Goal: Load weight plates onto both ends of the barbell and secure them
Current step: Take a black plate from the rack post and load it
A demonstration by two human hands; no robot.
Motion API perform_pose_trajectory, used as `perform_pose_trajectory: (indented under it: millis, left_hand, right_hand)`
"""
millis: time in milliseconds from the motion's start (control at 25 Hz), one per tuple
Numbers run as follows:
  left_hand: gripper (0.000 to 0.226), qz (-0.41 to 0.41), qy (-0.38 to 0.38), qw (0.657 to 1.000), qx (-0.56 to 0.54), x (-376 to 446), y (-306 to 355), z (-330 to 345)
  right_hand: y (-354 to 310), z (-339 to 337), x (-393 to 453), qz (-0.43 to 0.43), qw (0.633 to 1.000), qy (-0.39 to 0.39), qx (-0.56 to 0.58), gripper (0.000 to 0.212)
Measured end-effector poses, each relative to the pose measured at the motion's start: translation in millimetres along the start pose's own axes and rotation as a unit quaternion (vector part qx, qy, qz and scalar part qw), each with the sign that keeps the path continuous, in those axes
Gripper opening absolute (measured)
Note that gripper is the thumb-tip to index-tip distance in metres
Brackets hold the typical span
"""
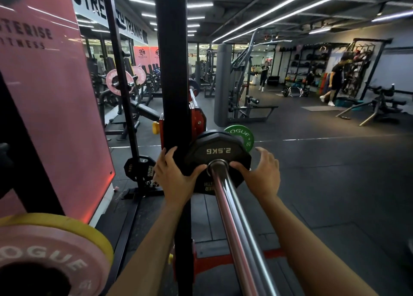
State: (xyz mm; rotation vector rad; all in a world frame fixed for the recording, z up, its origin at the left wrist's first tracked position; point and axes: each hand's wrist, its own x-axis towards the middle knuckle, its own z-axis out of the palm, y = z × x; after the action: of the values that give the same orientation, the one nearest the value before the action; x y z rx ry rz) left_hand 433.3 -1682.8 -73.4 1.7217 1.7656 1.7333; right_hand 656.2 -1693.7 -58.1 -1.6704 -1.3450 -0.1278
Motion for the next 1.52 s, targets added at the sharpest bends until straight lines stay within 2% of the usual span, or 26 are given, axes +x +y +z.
perform_pose_trajectory:
  millis: [160, 320, 440, 600, 800, 1000, 1160, 1280, 1520]
  left_hand:
    - [0.104, -0.021, -0.022, 0.999, 0.013, -3.5, 18.6, -14.6]
    - [0.110, -0.044, -0.009, 0.999, -0.007, -26.5, 26.7, -32.7]
    - [0.100, -0.025, 0.007, 0.999, -0.041, -50.0, 23.3, -53.4]
    - [0.086, 0.000, 0.006, 1.000, -0.014, -77.3, 41.9, -87.3]
    - [0.074, 0.021, -0.050, 0.999, 0.009, -130.8, 79.0, -129.0]
    - [0.070, 0.046, -0.069, 0.995, 0.059, -205.1, 105.3, -170.5]
    - [0.072, 0.101, -0.092, 0.982, 0.130, -258.6, 121.2, -199.6]
    - [0.071, 0.112, -0.099, 0.975, 0.164, -272.4, 130.8, -216.4]
    - [0.072, 0.104, -0.081, 0.980, 0.149, -278.4, 127.9, -269.5]
  right_hand:
    - [-13.3, -11.4, -5.8, 0.017, 0.999, -0.018, -0.026, 0.100]
    - [-18.8, -24.4, -33.4, 0.062, 0.995, -0.048, 0.056, 0.100]
    - [-13.8, -47.2, -55.6, 0.030, 0.994, -0.035, 0.095, 0.095]
    - [-20.0, -85.7, -74.7, -0.008, 0.995, -0.037, 0.094, 0.081]
    - [-23.9, -143.1, -116.5, -0.010, 0.989, -0.046, 0.138, 0.072]
    - [-10.8, -201.4, -176.7, -0.010, 0.981, -0.114, 0.156, 0.067]
    - [-9.3, -244.1, -227.8, -0.026, 0.981, -0.125, 0.146, 0.071]
    - [-17.8, -267.2, -252.8, -0.054, 0.986, -0.122, 0.101, 0.066]
    - [-68.2, -282.6, -288.5, -0.111, 0.988, -0.085, 0.060, 0.060]
